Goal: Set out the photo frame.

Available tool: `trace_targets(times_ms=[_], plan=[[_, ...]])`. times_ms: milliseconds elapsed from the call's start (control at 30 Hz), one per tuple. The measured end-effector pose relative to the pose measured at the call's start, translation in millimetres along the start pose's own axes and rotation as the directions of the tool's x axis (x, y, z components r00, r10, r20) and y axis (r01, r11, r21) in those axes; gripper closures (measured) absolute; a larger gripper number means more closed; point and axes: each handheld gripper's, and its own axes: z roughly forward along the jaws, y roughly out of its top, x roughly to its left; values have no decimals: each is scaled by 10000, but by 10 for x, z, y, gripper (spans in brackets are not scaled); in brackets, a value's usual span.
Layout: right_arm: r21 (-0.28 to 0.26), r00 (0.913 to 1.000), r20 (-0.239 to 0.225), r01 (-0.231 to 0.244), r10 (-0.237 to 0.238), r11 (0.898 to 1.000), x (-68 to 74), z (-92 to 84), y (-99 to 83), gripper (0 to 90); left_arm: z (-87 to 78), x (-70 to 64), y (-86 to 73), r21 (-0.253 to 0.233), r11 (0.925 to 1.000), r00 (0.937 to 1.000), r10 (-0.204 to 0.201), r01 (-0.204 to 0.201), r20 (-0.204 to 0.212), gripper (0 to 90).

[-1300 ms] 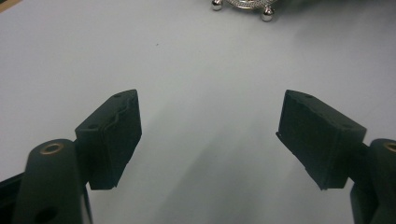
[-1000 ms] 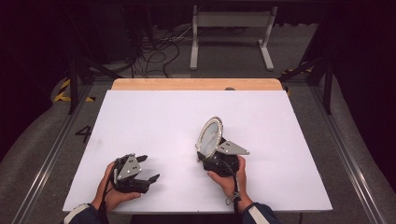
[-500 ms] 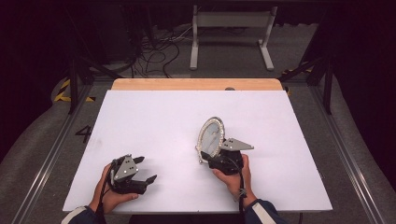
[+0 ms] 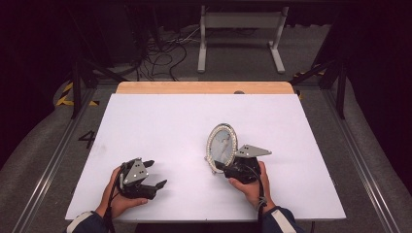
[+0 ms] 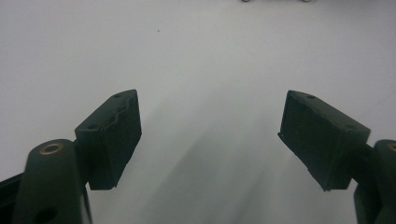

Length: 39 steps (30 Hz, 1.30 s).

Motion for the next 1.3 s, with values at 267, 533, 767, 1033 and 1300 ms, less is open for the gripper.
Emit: trace_targets(times_ms=[267,533,767,1033,1300], plan=[[-592,9984,283,-473,490,9971,18,93,-55,662,155,-12,135,-123,9997,9991,207,-203,367,210],[-348,9979,-136,-637,632,9974,-54,122,-54,716,272,26,246,-329,9994,9951,116,-85,981,214],[162,9946,-802,-650,661,9978,-138,127,4,752,498,35,501,-328,9988,9866,403,-356,1578,188],[582,9887,-1383,-509,586,9970,-217,125,41,798,765,40,751,-526,9979,9750,487,-381,2170,174],[151,9986,-416,-307,313,9994,-151,-38,25,614,951,63,911,-970,9951,9739,48,177,2270,165]])
